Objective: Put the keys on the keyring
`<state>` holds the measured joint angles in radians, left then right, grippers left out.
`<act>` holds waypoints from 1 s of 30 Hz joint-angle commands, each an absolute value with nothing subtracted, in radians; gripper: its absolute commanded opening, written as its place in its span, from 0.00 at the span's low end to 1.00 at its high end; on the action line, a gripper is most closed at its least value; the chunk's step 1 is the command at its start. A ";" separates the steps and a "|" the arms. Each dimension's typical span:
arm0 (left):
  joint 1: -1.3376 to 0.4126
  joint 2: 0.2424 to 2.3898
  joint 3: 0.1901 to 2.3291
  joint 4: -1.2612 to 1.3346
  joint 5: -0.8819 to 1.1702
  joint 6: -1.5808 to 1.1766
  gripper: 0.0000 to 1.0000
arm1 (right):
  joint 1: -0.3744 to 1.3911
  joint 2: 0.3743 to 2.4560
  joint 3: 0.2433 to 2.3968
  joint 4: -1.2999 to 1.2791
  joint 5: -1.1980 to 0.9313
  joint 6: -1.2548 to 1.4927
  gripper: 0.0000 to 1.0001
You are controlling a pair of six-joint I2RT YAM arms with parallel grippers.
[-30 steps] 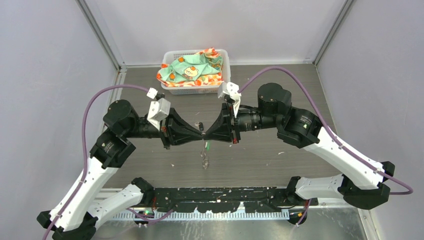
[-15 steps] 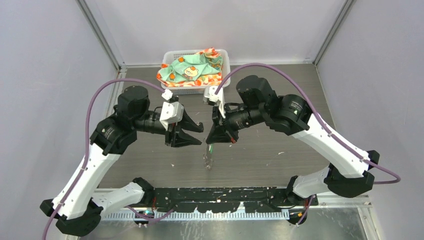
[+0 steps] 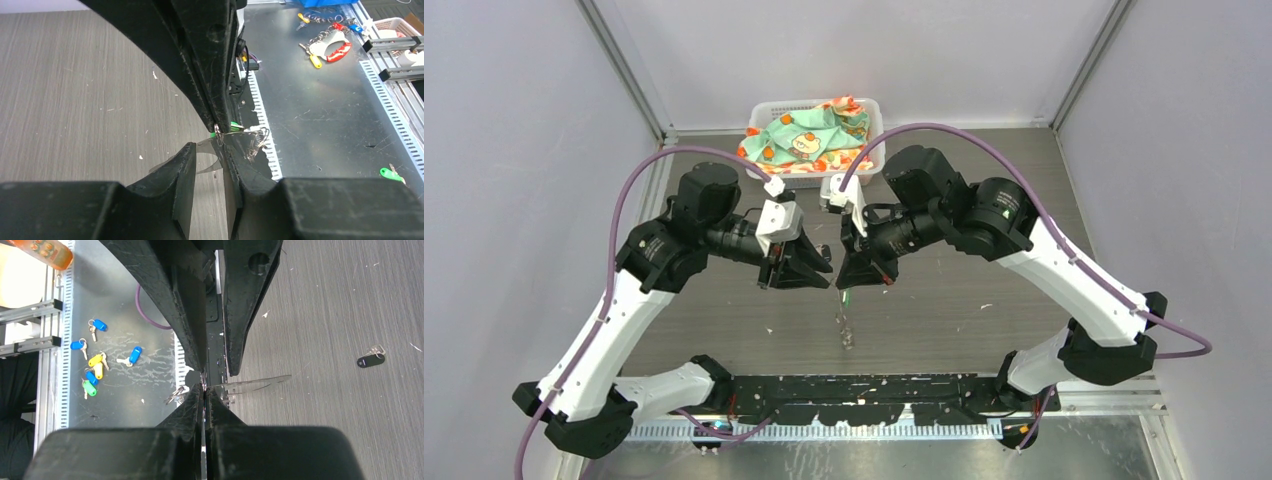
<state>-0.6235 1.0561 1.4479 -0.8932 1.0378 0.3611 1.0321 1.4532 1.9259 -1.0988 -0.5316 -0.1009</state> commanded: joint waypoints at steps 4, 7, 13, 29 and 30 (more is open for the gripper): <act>-0.625 1.049 1.491 -0.944 1.110 0.405 0.30 | 1.038 1.471 1.984 -1.111 -0.528 -0.114 0.01; -0.625 1.048 1.488 -0.953 1.107 0.413 0.31 | 1.037 1.483 2.000 -1.118 -0.525 -0.115 0.01; -0.624 1.068 1.508 -0.952 1.097 0.394 0.37 | 1.040 1.502 2.030 -1.131 -0.508 -0.115 0.01; -0.648 1.091 1.529 -0.971 0.972 0.428 0.11 | 1.049 1.525 2.054 -1.132 -0.499 -0.103 0.01; -0.650 1.091 1.529 -0.971 0.971 0.429 0.12 | 1.051 1.527 2.055 -1.133 -0.499 -0.103 0.01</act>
<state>-0.6426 1.0908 1.4895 -0.9825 0.9924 0.4198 1.0397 1.5261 2.0052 -1.1526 -0.4942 -0.1070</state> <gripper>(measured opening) 0.112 0.034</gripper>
